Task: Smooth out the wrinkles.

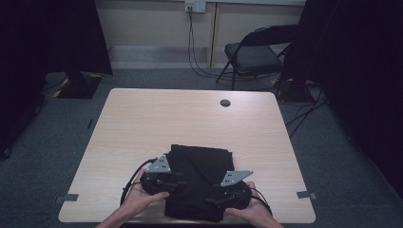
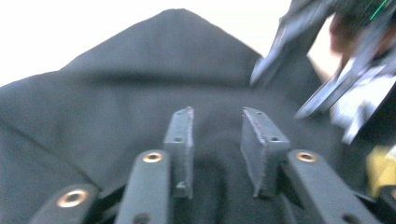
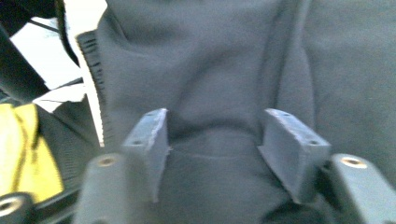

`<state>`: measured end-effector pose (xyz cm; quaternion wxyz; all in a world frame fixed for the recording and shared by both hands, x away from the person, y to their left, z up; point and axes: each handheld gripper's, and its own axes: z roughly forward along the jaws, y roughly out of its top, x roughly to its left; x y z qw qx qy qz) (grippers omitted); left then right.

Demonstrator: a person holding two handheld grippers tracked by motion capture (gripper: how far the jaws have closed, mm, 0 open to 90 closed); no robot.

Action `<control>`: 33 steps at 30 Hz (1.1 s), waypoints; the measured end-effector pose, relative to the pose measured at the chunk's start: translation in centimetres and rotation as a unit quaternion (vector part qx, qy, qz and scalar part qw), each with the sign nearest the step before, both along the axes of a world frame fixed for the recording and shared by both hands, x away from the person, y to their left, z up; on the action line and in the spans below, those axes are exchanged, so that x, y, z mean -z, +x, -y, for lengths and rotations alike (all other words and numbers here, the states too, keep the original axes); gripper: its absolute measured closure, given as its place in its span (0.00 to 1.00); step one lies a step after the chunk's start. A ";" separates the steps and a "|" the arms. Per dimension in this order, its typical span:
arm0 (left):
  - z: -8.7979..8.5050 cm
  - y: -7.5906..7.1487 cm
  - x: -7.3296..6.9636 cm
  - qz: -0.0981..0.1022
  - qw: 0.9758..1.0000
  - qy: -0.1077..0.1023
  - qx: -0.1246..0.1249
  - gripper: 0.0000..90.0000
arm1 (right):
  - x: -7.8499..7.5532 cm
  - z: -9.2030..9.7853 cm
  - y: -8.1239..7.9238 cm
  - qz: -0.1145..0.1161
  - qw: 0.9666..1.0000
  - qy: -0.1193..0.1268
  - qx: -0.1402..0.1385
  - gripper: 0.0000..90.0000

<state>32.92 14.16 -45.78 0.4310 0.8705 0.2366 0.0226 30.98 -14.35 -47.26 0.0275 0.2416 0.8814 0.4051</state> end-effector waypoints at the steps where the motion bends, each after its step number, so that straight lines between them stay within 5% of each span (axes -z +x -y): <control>1: 0.0 -0.3 0.3 -0.008 1.000 0.016 0.005 0.69 | -0.1 0.1 -0.1 0.000 1.000 0.001 -0.002 0.40; 6: -0.6 -1.2 0.5 0.006 0.999 0.039 0.017 0.57 | -0.9 0.8 0.8 0.015 0.999 0.024 0.029 0.31; 9: -0.7 -0.7 0.6 -0.009 0.999 0.031 0.013 0.49 | -1.6 0.7 2.1 0.028 0.997 0.045 0.051 0.32; 11: -0.6 -0.3 0.3 -0.008 1.000 0.011 -0.002 0.47 | -1.7 0.4 3.2 0.039 0.996 0.049 0.065 0.36; 13: -0.4 0.3 -0.6 0.019 0.999 -0.024 -0.024 0.54 | -1.3 0.1 4.7 0.054 0.994 0.038 0.090 0.43; 16: 0.6 1.8 -0.7 0.010 0.998 -0.053 -0.019 0.60 | -0.4 -0.2 6.5 0.041 0.993 0.035 0.104 0.51; 18: 1.8 2.5 0.4 -0.011 0.999 -0.021 -0.024 0.66 | 0.5 -0.8 7.1 0.039 0.995 0.014 0.096 0.50; 21: 3.0 2.8 2.5 -0.016 0.999 0.044 -0.009 0.64 | 1.6 -1.1 7.4 0.033 0.996 -0.006 0.084 0.48; 25: 2.9 3.7 2.8 -0.009 0.999 0.033 -0.022 0.68 | 2.3 -1.1 7.8 0.052 0.996 -0.010 0.075 0.48; 29: 3.1 5.4 3.1 -0.002 0.999 0.021 -0.043 0.69 | 2.3 -1.3 9.5 0.071 0.992 -0.023 0.101 0.48; 33: 3.1 6.8 2.9 0.002 0.999 0.028 -0.042 0.65 | 1.8 -1.5 10.9 0.058 0.990 -0.035 0.123 0.45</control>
